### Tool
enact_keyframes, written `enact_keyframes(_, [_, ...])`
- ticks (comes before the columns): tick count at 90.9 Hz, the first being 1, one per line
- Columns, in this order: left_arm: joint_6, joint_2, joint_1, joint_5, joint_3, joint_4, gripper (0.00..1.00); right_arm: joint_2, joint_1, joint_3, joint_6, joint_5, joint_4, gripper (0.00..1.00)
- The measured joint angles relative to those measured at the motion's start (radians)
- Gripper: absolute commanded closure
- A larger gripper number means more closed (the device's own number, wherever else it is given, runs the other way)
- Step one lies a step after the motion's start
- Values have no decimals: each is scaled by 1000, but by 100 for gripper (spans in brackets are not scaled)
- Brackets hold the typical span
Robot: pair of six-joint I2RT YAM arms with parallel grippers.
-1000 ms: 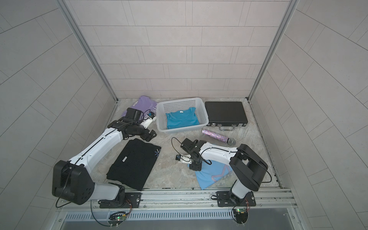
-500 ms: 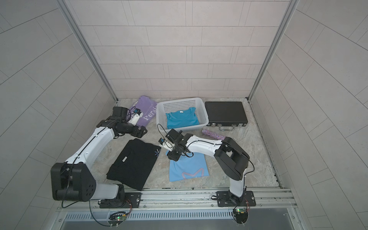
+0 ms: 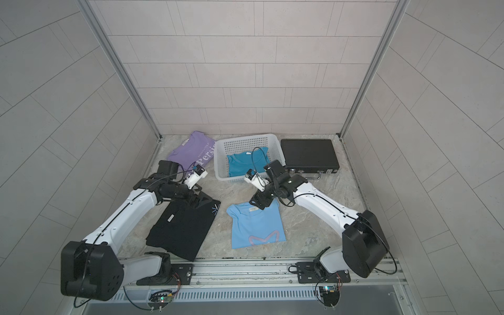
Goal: Put the folded t-shirts into the basket
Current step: Move the T-shirt to the center of the board, then pick up the T-shirt from the center of the board.
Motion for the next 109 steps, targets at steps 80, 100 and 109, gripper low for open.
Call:
enact_keyframes(80, [-60, 473, -497, -349, 144, 115, 6, 136, -185, -211, -319, 5, 89, 25])
enact_keyframes(100, [-54, 480, -497, -405, 152, 142, 5, 184, -150, -208, -344, 23, 117, 28])
enact_keyframes(109, [-48, 489, -497, -418, 154, 150, 5, 190, -143, -206, -350, 35, 132, 28])
